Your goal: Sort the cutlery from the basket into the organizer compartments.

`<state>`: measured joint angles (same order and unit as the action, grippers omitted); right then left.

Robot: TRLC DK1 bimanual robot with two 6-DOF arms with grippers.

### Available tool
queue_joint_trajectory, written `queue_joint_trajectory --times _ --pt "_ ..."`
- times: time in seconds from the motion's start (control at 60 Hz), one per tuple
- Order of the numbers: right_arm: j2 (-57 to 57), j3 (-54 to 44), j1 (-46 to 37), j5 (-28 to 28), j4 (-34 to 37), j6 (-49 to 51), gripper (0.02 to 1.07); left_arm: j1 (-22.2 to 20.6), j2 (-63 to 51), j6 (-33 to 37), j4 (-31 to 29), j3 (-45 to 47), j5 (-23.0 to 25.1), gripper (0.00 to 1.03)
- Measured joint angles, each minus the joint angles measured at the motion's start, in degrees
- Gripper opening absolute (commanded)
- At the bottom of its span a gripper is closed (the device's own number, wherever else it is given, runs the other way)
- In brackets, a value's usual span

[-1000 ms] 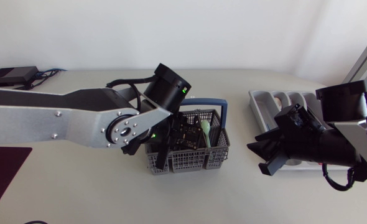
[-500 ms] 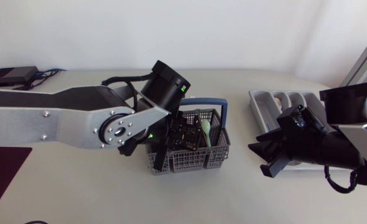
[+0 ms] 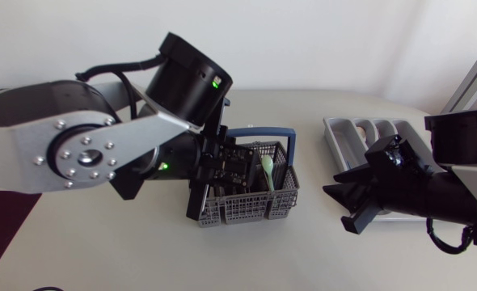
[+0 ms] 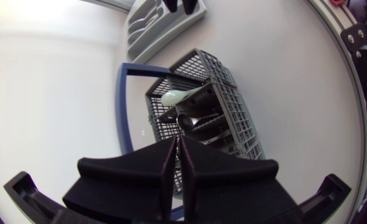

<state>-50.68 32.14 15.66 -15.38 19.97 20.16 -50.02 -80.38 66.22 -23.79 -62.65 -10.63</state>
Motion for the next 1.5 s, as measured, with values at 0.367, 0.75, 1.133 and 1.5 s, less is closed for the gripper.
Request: queue_joint_trajectory --times 0.367,0.75,1.133,1.5 --pt "7.7 0.0 3.8 0.6 0.4 -0.6 0.49 -0.8 4.1 -13.0 -1.3 -9.2 -2.1 0.04" --pt "12.0 0.0 21.4 15.0 -3.8 -0.6 0.49 -2.1 -2.2 -36.0 -7.0 -16.4 -0.3 0.04" --pt "8.0 -1.3 27.3 19.7 -10.8 -0.4 0.49 -2.2 -5.3 -46.8 -9.4 -19.9 7.2 0.04" --pt "3.2 -1.4 28.2 21.9 -14.7 -0.4 0.49 -3.2 -6.7 -48.4 -9.8 -19.9 9.4 0.04"
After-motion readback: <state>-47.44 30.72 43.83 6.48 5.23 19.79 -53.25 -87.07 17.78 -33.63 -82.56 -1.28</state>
